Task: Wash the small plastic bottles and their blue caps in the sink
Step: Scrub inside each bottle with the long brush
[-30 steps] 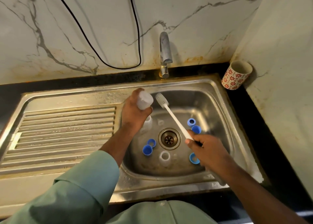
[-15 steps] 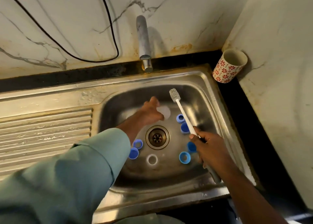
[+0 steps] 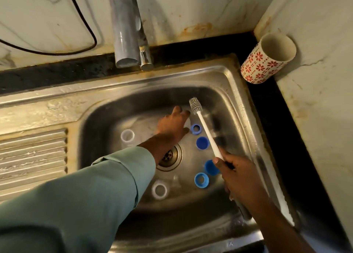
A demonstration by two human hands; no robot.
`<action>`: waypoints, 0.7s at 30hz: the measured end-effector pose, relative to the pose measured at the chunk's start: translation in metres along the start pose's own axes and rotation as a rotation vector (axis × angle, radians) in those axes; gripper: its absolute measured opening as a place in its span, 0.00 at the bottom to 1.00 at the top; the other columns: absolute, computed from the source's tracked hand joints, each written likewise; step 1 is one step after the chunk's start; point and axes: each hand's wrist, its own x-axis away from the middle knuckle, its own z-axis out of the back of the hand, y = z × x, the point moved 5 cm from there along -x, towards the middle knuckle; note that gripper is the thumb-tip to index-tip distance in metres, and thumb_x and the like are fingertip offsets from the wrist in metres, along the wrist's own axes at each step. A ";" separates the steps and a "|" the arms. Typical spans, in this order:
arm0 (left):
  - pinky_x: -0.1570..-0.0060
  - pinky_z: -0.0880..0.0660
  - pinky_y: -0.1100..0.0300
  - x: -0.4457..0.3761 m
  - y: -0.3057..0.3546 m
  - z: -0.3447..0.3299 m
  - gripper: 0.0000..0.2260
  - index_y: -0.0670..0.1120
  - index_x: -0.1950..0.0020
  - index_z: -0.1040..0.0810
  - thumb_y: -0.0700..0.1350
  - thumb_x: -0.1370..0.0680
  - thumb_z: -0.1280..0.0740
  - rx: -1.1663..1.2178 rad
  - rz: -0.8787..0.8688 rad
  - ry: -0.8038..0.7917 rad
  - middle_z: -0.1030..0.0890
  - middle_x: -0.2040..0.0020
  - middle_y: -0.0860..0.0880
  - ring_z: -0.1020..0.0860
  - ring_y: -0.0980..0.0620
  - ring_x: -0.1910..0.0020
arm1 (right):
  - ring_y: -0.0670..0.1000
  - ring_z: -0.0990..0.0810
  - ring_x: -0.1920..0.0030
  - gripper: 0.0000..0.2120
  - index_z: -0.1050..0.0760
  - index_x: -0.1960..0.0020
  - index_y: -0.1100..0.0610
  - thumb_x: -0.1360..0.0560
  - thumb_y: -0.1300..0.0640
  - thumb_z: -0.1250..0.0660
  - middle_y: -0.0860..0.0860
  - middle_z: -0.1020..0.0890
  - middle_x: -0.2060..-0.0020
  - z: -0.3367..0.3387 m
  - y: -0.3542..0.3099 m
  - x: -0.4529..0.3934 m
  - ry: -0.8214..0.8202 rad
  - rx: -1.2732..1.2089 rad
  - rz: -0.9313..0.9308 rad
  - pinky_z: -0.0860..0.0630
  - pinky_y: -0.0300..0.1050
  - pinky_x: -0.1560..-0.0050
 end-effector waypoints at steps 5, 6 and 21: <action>0.53 0.26 0.53 0.007 -0.004 -0.005 0.34 0.56 0.24 0.42 0.52 0.25 0.28 -0.018 -0.011 0.013 0.34 0.30 0.46 0.22 0.41 0.42 | 0.41 0.25 0.72 0.16 0.25 0.35 0.45 0.23 0.48 0.34 0.39 0.24 0.74 -0.005 -0.004 0.000 0.003 -0.013 0.014 0.29 0.32 0.72; 0.54 0.26 0.53 0.009 -0.005 -0.005 0.35 0.56 0.23 0.43 0.52 0.25 0.28 -0.006 -0.003 0.011 0.34 0.31 0.46 0.22 0.41 0.42 | 0.41 0.25 0.72 0.17 0.25 0.34 0.46 0.23 0.48 0.34 0.40 0.23 0.74 -0.006 -0.005 0.001 0.006 -0.008 0.023 0.30 0.32 0.72; 0.38 0.33 0.47 0.076 -0.083 0.040 0.26 0.55 0.29 0.32 0.58 0.25 0.32 -0.343 0.305 0.100 0.34 0.32 0.45 0.33 0.41 0.34 | 0.39 0.25 0.75 0.16 0.25 0.36 0.41 0.23 0.50 0.33 0.46 0.22 0.71 -0.008 -0.040 0.032 -0.090 0.042 0.117 0.29 0.34 0.74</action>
